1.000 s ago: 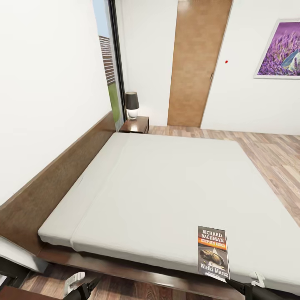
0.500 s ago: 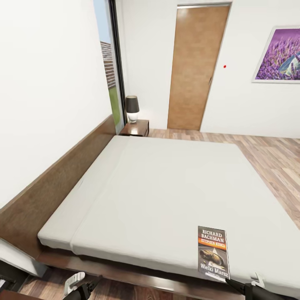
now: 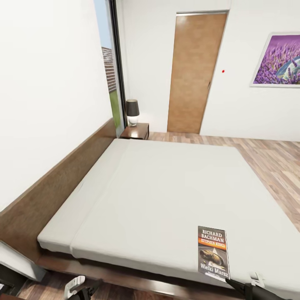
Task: In the bedroom, move the book from the bed onto either nightstand, and place the two sandals side by side next to the bed.
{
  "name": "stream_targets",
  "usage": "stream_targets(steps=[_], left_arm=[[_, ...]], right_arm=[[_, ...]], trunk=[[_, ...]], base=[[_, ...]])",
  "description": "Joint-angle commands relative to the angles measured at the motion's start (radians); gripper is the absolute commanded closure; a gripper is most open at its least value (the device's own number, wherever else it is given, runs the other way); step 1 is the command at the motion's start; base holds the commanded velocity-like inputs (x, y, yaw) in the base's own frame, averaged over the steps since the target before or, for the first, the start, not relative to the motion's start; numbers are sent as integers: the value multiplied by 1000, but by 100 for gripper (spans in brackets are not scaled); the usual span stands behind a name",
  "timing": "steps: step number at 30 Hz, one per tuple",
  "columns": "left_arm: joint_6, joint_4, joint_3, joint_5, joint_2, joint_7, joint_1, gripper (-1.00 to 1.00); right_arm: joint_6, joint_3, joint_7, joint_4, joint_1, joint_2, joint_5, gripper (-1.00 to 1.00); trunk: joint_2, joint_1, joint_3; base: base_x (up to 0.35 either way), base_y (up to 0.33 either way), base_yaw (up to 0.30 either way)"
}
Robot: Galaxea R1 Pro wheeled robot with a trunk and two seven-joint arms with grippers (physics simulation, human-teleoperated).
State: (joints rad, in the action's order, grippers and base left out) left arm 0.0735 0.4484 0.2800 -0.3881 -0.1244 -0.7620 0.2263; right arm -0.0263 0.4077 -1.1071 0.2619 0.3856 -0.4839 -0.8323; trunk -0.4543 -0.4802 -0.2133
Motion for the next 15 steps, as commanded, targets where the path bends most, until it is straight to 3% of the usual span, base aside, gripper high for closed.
stream_targets(steps=[1, 7, 9, 11, 13, 15], left_arm=[[8, 0, 2, -6, 0, -5, 1, -100], [7, -1, 0, -5, 0, -5, 1, -100], [-25, -1, -18, 17, 2, -3, 1, -100], [-61, -2, -38, 50, 6, 12, 1, -100], [-110, -2, -64, 122, 14, 91, 1, -100], [-137, -4, -75, 211, 31, 246, 1, -100]], right_arm=[[-3, 8, -2, 0, 1, -1, -10, 100], [-3, 7, -2, 0, 1, -1, -10, 100], [-3, 7, -2, 0, 1, -1, -10, 100], [-3, 7, -2, 0, 1, -1, -10, 100], [-3, 7, -2, 0, 1, -1, -10, 100], [-3, 7, -2, 0, 1, -1, -10, 100]], trunk=[[-2, -1, 0], [-2, -1, 10], [-2, -1, 13], [-2, -1, 16], [-2, -1, 19], [-2, -1, 23]], base=[[0, 0, 0], [0, 0, 0], [0, 0, 0], [0, 0, 0], [0, 0, 0], [0, 0, 0]])
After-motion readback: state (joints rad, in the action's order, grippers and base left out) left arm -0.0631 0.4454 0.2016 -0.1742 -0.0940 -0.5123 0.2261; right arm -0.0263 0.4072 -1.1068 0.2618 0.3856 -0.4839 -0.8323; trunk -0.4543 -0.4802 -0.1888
